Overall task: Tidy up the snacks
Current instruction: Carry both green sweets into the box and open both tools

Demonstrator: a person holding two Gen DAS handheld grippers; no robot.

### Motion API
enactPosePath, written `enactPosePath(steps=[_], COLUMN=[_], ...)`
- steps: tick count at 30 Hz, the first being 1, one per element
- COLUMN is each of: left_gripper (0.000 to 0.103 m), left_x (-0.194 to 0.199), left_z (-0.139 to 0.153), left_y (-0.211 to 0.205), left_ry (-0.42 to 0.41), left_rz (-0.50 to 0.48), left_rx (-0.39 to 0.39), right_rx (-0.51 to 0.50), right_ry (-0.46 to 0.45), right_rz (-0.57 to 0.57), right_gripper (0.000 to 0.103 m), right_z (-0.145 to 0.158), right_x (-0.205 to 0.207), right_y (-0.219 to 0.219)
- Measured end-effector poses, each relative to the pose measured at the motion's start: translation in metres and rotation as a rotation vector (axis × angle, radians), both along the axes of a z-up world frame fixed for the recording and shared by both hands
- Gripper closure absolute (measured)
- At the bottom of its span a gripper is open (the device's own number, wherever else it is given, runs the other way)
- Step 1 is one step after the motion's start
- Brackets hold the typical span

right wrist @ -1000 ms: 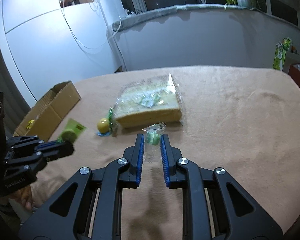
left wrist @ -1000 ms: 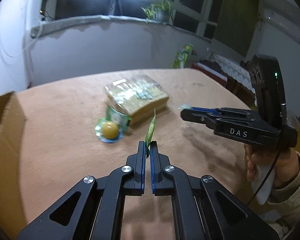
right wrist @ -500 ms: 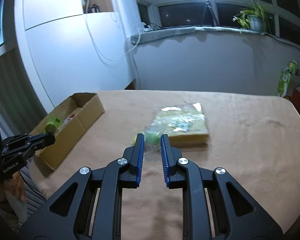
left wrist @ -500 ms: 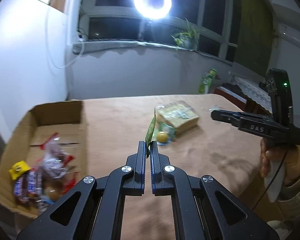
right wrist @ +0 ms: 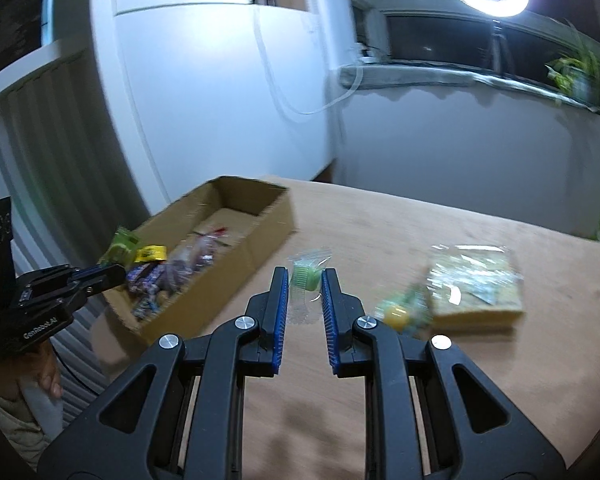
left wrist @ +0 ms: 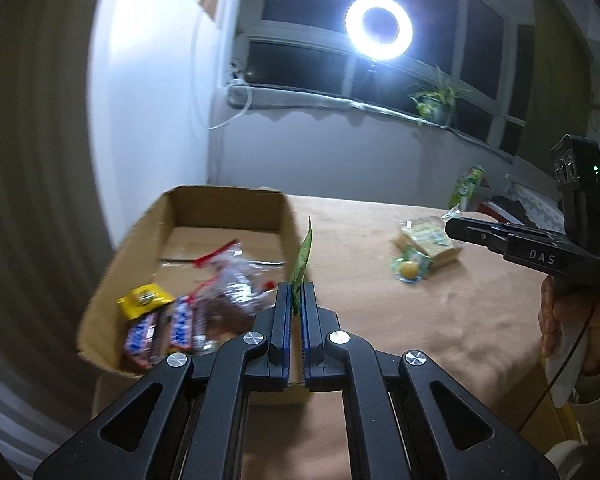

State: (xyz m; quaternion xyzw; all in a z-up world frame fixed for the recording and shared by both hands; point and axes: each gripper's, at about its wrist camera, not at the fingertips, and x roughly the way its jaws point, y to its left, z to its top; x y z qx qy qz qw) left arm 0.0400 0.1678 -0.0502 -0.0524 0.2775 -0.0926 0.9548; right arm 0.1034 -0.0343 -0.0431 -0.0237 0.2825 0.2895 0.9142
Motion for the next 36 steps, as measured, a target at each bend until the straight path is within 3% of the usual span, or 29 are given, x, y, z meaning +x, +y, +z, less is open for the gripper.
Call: enactPosePath(steps=[14,15,16,17,18,20,27,32,36], left_gripper=[0.099,0.094,0.091,0.077,0.054,0.034,0.032,0.023,0.023], left_x=[0.008,0.01,0.011,0.012,0.011,0.005,0.001,-0.011,-0.017], left_z=[-0.019,-0.022,-0.024,-0.026,-0.026,-0.023,-0.011,0.011,0.028], left_y=[0.038,0.041,0.042,0.043,0.043,0.043,0.035,0.019,0.007], left_ry=[0.055,0.064,0.073,0.08,0.078,0.046,0.035,-0.01,-0.045], left_rz=[0.095,0.102,0.117,0.135,0.15,0.174,0.204,0.213,0.208], left_rx=[0.023,0.038,0.053,0.069,0.077,0.085,0.133,0.175,0.215], right_rx=[-0.018,-0.033,-0.042,-0.027,-0.009,0.001,0.008,0.016,0.028], right_ry=[-0.008,-0.005,-0.013,-0.029,-0.04,-0.042,-0.022,-0.016,-0.023], right_rz=[0.238,0.243,0.234,0.223,0.217,0.192,0.118,0.1,0.091], right_gripper=[0.084,0.073,0.054,0.045,0.036,0.034,0.034,0.034,0.034], right_z=[0.002,0.0,-0.002,-0.002,-0.002,-0.005,-0.01,-0.011,-0.007], right_x=[0.013,0.015,0.015,0.012,0.01,0.007,0.004,-0.001,-0.006], right_y=[0.124,0.13,0.132,0.129,0.125,0.114,0.081,0.065,0.053])
